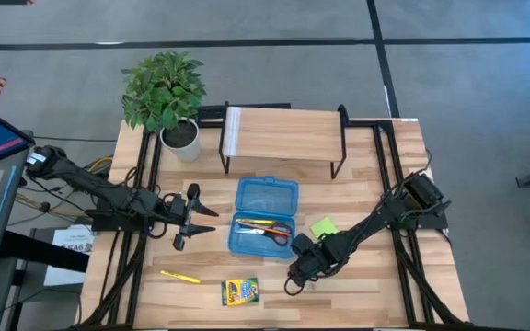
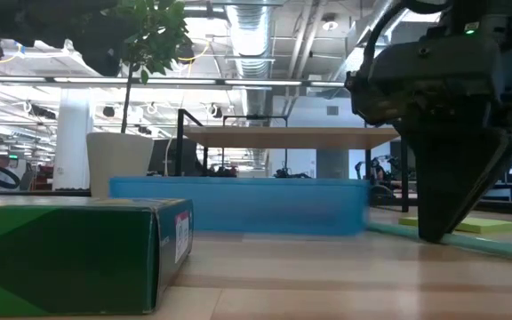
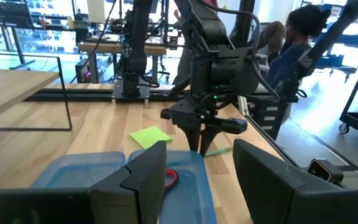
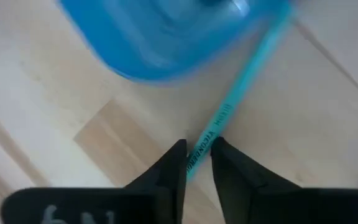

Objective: Pack school essentials
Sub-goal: Put the blue pencil into the blue supply box

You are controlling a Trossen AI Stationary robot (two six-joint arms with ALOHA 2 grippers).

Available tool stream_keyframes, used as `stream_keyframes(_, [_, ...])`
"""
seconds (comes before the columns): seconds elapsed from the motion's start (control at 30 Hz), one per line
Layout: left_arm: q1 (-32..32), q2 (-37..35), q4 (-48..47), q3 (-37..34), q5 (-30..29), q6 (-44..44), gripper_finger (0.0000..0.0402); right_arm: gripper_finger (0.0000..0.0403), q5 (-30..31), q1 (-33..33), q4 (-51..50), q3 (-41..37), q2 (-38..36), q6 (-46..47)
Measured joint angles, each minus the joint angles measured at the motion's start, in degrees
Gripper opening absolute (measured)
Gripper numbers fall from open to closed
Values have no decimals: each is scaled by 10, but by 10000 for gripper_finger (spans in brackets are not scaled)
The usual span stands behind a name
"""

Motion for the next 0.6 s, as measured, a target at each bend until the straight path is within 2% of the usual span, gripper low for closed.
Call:
stream_keyframes(0.3, [0, 0, 1, 0, 0, -5, 174, 9, 0, 3, -103, -2, -51, 44])
stream_keyframes(0.47, [0, 0, 3, 0, 0, -6, 174, 17, 15, 7, -162, -3, -86, 61])
stream_keyframes(0.6, [0, 0, 4, 0, 0, -6, 174, 18, 59, 5, -163, -3, -124, 38])
